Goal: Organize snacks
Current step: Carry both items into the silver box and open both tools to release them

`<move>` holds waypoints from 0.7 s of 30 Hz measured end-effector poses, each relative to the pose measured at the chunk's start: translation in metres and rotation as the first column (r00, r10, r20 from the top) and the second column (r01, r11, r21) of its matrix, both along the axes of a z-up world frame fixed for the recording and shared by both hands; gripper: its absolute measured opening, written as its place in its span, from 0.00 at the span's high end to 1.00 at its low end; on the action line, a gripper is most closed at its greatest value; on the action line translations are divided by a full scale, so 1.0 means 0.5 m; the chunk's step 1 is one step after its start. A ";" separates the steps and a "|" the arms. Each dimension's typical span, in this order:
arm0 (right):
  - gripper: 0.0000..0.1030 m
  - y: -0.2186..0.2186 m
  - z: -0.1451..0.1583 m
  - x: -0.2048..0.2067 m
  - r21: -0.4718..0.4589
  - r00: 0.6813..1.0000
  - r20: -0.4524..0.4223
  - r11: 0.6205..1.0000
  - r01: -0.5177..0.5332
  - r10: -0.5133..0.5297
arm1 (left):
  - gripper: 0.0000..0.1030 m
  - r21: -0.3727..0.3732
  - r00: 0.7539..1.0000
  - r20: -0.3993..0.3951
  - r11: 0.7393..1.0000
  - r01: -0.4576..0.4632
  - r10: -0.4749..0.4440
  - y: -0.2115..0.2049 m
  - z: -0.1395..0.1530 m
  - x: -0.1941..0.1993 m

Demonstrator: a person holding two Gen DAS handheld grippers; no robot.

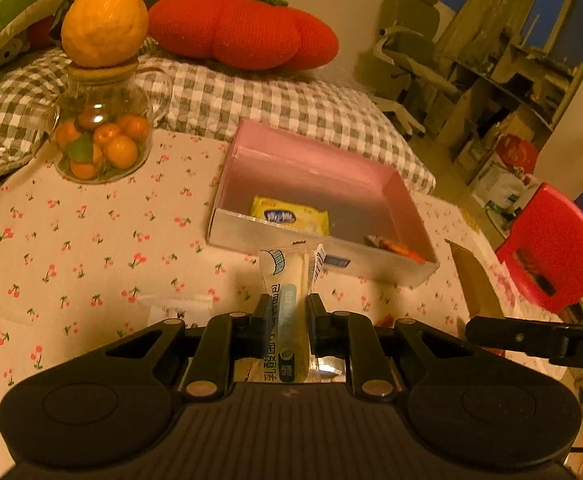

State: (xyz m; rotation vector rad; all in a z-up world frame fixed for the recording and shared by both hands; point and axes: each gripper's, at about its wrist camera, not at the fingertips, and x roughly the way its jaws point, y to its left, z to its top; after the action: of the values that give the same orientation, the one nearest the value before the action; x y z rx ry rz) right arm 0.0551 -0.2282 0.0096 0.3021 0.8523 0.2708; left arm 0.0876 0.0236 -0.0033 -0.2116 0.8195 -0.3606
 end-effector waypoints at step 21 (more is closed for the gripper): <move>0.66 -0.004 0.010 0.138 0.061 0.993 0.032 0.992 0.111 -0.113 | 0.85 -0.037 0.996 0.013 0.996 -0.083 0.083 -0.044 0.013 0.086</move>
State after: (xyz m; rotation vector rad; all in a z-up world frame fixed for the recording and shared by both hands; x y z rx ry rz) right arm 0.1241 -0.2301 0.0144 0.3978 0.7907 0.1963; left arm 0.1304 0.0015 0.0034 -0.2758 0.7877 -0.2986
